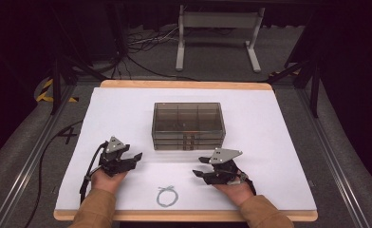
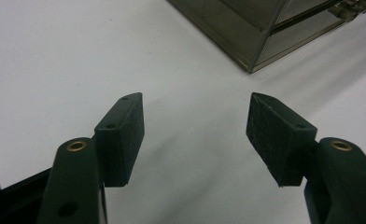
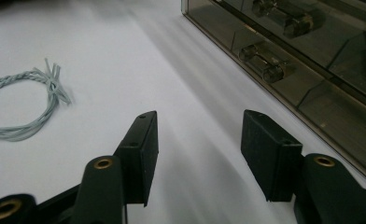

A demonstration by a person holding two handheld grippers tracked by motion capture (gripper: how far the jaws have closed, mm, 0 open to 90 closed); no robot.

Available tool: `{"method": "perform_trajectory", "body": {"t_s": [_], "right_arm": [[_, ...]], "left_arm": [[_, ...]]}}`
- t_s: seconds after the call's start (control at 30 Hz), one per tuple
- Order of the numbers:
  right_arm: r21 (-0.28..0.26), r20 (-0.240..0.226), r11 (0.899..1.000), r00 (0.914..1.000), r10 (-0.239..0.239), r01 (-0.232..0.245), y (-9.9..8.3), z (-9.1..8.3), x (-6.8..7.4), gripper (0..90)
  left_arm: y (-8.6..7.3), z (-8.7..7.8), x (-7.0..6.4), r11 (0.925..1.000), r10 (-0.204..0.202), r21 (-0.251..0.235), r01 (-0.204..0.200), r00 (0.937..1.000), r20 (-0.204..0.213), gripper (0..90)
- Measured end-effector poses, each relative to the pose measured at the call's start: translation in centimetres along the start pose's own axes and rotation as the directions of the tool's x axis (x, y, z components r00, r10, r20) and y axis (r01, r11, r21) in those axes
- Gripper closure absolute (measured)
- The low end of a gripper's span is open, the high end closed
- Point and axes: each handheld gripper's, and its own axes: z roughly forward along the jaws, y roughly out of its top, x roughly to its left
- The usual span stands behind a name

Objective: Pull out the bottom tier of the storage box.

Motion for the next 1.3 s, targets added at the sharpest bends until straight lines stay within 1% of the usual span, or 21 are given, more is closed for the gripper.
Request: {"method": "perform_trajectory", "body": {"t_s": [0.17,0.27,0.4,0.43,0.5,0.63,0.7,0.77,0.8,0.83,0.87,0.9,1.07,1.1,1.17,1.23,1.3], "right_arm": [[0.006,-0.001,1.000,1.0000,0.009,-0.009,0.1,0.2,0.1,48.6],[0.009,0.001,1.000,1.0000,0.004,-0.004,0.2,0.4,0.2,49.3],[0.015,0.014,1.000,0.9999,0.002,-0.002,0.3,0.4,0.3,49.3],[0.017,0.028,1.000,0.9996,0.000,-0.001,0.3,0.3,0.3,49.4],[0.021,0.053,1.000,0.9985,-0.014,0.013,0.5,0.3,0.5,50.6],[0.050,0.096,0.997,0.9929,-0.069,0.065,1.0,0.4,1.1,54.2],[0.064,0.111,0.994,0.9896,-0.091,0.085,1.3,0.5,1.4,58.8],[0.081,0.136,0.990,0.9824,-0.128,0.118,1.5,0.7,1.8,59.3],[0.081,0.136,0.990,0.9824,-0.128,0.118,1.5,0.7,1.8,59.3],[0.082,0.152,0.988,0.9782,-0.142,0.130,1.6,0.7,1.9,59.3],[0.098,0.175,0.985,0.9719,-0.158,0.142,1.8,0.7,2.1,59.1],[0.098,0.175,0.985,0.9719,-0.158,0.142,1.8,0.7,2.1,59.1],[0.136,0.216,0.977,0.9580,-0.188,0.161,2.4,0.9,2.3,59.0],[0.149,0.224,0.974,0.9532,-0.204,0.173,2.5,1.0,2.5,59.3],[0.176,0.248,0.964,0.9388,-0.239,0.199,2.7,1.2,2.8,60.4],[0.196,0.262,0.957,0.9290,-0.261,0.214,2.9,1.3,3.1,61.5],[0.225,0.273,0.947,0.9180,-0.288,0.230,3.1,1.5,3.3,63.1]], "left_arm": [[0.0,0.0,0.0,1.0000,0.001,0.001,-0.001,1.0000,-0.001,37.7],[0.0,0.0,0.0,1.0000,0.001,0.001,-0.001,1.0000,-0.001,37.6],[0.0,0.0,0.0,1.0000,0.001,0.001,-0.001,1.0000,-0.001,37.6],[0.0,0.0,0.0,1.0000,0.001,0.001,-0.001,1.0000,-0.001,37.6],[0.0,0.0,0.0,1.0000,0.001,0.002,-0.001,1.0000,-0.001,37.7],[0.0,0.0,0.0,1.0000,0.001,0.002,-0.001,1.0000,-0.002,37.6],[0.0,0.0,0.0,1.0000,0.000,0.004,0.000,1.0000,-0.002,37.7],[0.0,0.0,0.0,1.0000,0.002,0.005,-0.002,1.0000,-0.001,37.7],[0.0,0.0,0.0,1.0000,0.002,0.005,-0.001,1.0000,-0.003,37.7],[0.1,0.1,0.0,1.0000,0.000,0.005,0.000,1.0000,-0.005,37.7],[0.1,0.1,0.0,1.0000,0.000,0.005,0.000,1.0000,-0.005,37.7],[0.1,0.2,0.0,1.0000,0.001,0.003,-0.001,1.0000,-0.002,37.7],[0.1,0.2,0.0,1.0000,-0.003,0.002,0.003,1.0000,-0.008,37.7],[0.1,0.2,0.0,1.0000,-0.009,0.000,0.009,0.9999,-0.005,37.9],[0.2,0.3,0.1,0.9999,-0.017,-0.001,0.017,0.9999,-0.004,38.0],[0.3,0.4,0.2,0.9996,-0.028,-0.004,0.028,0.9996,-0.006,38.0],[0.4,0.5,0.2,0.9994,-0.035,-0.002,0.035,0.9994,-0.008,38.1]]}}
